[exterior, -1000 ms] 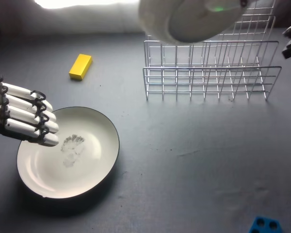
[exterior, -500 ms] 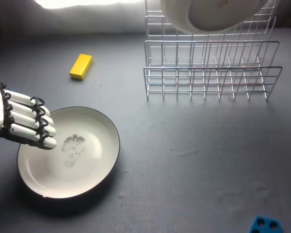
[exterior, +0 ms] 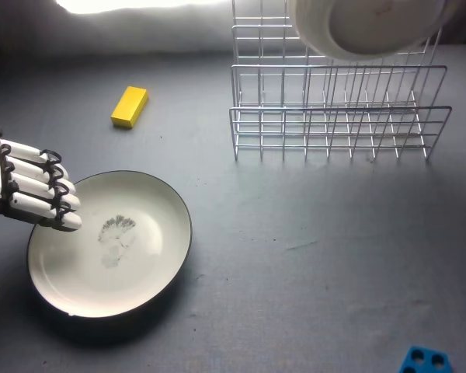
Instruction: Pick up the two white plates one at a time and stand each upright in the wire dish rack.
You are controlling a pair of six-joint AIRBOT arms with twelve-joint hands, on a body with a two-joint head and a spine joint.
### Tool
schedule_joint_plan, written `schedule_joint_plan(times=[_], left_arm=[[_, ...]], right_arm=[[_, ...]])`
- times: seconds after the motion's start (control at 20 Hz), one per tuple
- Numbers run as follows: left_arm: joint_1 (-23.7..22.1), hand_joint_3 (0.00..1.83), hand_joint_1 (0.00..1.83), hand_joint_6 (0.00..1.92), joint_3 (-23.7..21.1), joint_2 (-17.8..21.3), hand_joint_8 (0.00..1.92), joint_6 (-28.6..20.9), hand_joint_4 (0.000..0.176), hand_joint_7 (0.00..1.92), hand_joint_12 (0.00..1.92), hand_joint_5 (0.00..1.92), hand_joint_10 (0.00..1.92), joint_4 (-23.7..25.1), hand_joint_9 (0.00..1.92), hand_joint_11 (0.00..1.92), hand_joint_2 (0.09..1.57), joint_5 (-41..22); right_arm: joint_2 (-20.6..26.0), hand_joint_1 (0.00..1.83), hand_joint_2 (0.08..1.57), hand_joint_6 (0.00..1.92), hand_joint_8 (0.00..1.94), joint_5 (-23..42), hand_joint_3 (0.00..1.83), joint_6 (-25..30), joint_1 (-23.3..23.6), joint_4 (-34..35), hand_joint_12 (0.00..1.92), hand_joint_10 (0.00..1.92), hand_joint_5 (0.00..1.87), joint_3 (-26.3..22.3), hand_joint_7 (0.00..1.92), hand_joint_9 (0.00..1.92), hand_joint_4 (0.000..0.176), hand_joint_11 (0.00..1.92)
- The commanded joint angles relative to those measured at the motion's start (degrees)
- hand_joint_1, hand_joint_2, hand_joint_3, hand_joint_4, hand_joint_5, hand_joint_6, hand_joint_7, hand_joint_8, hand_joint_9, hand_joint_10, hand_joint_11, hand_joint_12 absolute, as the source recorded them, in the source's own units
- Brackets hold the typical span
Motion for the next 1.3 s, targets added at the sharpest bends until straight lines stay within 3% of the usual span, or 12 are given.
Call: schedule_joint_plan(times=[0.0,0.05,0.1,0.15,0.5,0.55,0.6,0.65,0.75,1.0,1.05,1.25], left_arm=[[0.0,0.0,0.0,0.0,0.4,0.1,0.0,0.0,0.0,0.16,0.39,0.16,0.0,-3.3,0.14,0.0,1.08,-0.8],[0.0,0.0,0.0,0.0,0.4,0.1,0.0,0.0,0.0,0.16,0.35,0.16,0.0,-3.3,0.13,0.0,1.07,-0.8],[0.0,0.0,0.0,0.0,0.5,0.1,0.0,0.0,0.0,0.16,0.37,0.16,0.0,-3.3,0.14,0.0,1.08,-0.8],[0.0,0.0,0.0,0.0,0.6,0.1,0.0,0.0,0.0,0.16,0.38,0.17,0.0,-3.3,0.13,0.0,1.08,-0.8],[0.7,0.0,0.0,0.0,1.1,-0.2,0.0,0.0,0.0,0.16,0.39,0.16,0.0,-3.2,0.14,0.0,1.08,-0.8],[1.0,0.0,0.0,0.0,1.1,-0.2,0.0,0.0,0.0,0.16,0.38,0.17,0.0,-3.2,0.13,0.0,1.08,-0.8],[1.2,0.0,0.0,0.0,1.1,-0.2,0.0,0.0,0.0,0.17,0.4,0.17,0.0,-3.2,0.14,0.0,1.07,-0.8],[1.3,0.0,0.0,0.0,1.1,-0.3,0.0,0.0,0.0,0.17,0.4,0.17,0.0,-3.2,0.14,0.0,1.07,-0.8],[1.5,0.0,0.0,0.0,1.2,-0.3,0.0,0.0,0.0,0.17,0.41,0.17,0.0,-3.2,0.14,0.0,1.08,-0.8],[2.1,0.0,0.0,0.0,1.3,-0.5,0.0,0.0,0.0,0.18,0.4,0.18,0.0,-3.2,0.15,0.0,1.08,-0.8],[2.2,0.0,0.0,0.0,1.5,-0.5,0.0,0.0,0.0,0.15,0.37,0.16,0.0,-3.2,0.13,0.0,1.08,-0.8],[2.3,0.0,0.0,0.0,1.9,-0.7,0.0,0.0,0.0,0.18,0.41,0.18,0.0,-3.2,0.15,0.0,1.08,-0.6]], right_arm=[[0.2,1.37,1.1,0.98,0.89,7.1,0.0,1.0,0.9,1.9,1.25,1.14,1.0,0.4,0.98,0.93,0.0,0.79],[0.0,1.25,1.12,1.02,0.95,6.5,0.0,1.0,0.9,3.0,1.26,0.81,1.0,1.0,0.96,0.96,0.0,0.77],[-0.2,1.34,1.11,1.02,0.92,6.0,0.0,1.0,0.9,3.6,1.26,1.1,0.99,1.4,0.95,0.93,0.0,0.77],[-0.5,1.36,1.12,1.04,0.92,5.0,0.0,1.0,0.9,4.1,1.26,1.17,0.98,1.9,0.96,0.9,0.0,0.75],[-1.5,1.37,1.09,0.97,0.85,5.1,0.0,1.1,-0.1,5.1,1.24,1.11,1.01,3.9,1.01,0.95,0.0,0.78],[-1.8,1.26,1.09,0.92,0.84,5.5,0.0,0.9,-0.3,5.1,1.22,0.76,1.06,4.1,1.05,1.01,0.0,0.79],[-2.0,1.23,1.09,0.93,0.86,5.5,0.0,0.9,-0.4,5.1,1.21,0.57,1.05,4.3,1.04,1.07,0.019,0.81],[-2.2,1.23,1.09,0.93,0.86,5.6,0.0,0.9,-0.5,5.1,1.21,0.57,1.05,4.4,1.04,1.07,0.019,0.81],[-2.5,1.22,1.1,0.96,0.89,6.0,0.0,0.9,-0.9,5.1,1.22,0.39,1.03,4.4,1.02,1.13,0.024,0.8],[-3.1,1.22,1.1,0.98,0.89,7.1,0.0,0.8,-2.8,5.1,1.24,0.33,1.02,4.9,1.02,1.15,0.025,0.78],[-3.3,1.22,1.11,1.0,0.9,7.6,0.0,0.8,-3.0,5.1,1.23,0.31,1.02,5.1,1.01,1.14,0.016,0.77],[-4.6,1.22,1.11,1.01,0.93,7.7,0.0,1.0,-3.7,5.1,1.23,0.3,1.0,6.5,1.0,1.15,0.023,0.77]])
